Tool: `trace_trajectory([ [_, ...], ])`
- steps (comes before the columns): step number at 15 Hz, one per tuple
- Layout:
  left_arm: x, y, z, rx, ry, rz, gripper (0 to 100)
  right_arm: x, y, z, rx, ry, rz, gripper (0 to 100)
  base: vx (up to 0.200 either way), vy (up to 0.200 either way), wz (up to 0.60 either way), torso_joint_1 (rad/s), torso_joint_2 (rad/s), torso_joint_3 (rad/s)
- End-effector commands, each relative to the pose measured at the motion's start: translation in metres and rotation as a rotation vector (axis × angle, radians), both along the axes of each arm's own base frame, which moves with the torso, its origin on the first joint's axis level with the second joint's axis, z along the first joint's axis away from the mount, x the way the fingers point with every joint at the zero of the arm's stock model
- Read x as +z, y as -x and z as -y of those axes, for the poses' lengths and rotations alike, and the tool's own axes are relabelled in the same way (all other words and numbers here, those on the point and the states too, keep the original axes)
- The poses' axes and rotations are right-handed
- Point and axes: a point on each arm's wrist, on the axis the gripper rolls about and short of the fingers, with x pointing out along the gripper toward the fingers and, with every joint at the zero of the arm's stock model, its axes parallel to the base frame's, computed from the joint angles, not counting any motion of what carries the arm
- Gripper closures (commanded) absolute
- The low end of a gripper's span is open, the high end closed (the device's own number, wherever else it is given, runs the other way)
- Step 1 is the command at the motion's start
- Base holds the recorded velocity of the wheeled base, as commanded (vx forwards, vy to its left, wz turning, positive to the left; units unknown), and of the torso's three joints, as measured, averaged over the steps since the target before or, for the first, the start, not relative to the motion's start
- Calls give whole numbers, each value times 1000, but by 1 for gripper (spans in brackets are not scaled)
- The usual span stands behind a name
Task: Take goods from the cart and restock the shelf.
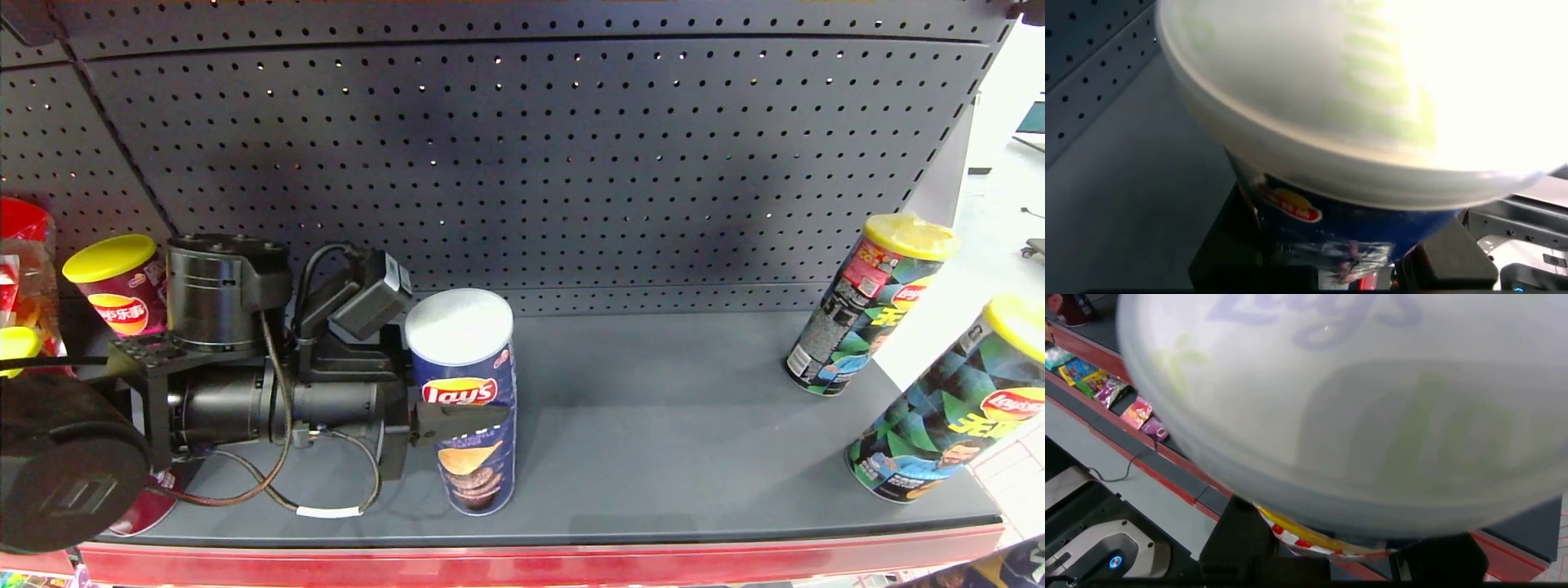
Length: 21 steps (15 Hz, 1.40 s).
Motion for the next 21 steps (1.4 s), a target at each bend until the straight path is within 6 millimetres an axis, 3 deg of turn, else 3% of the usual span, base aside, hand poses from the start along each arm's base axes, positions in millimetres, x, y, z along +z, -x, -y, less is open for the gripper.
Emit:
trace_trajectory([
  [1, -4, -1, 3, -5, -7, -8, 100, 1, 0, 0, 1, 0, 2, 100, 0, 0, 0, 0, 0, 0],
  [7, -12, 0, 21, -54, -4, -5, 100, 1, 0, 0, 3, 0, 2, 100, 0, 0, 0, 0, 0, 0],
  [16, -18, 5, 21, -63, -13, -34, 100, 1, 0, 0, 3, 0, 1, 100, 0, 0, 0, 0, 0, 0],
  [17, -19, 7, 22, -66, -16, -37, 0, 1, 0, 0, 3, 0, 1, 100, 0, 0, 0, 0, 0, 0],
  [21, -20, 9, 20, -43, -13, -39, 0, 1, 0, 0, 3, 0, -1, 100, 0, 0, 0, 0, 0, 0],
])
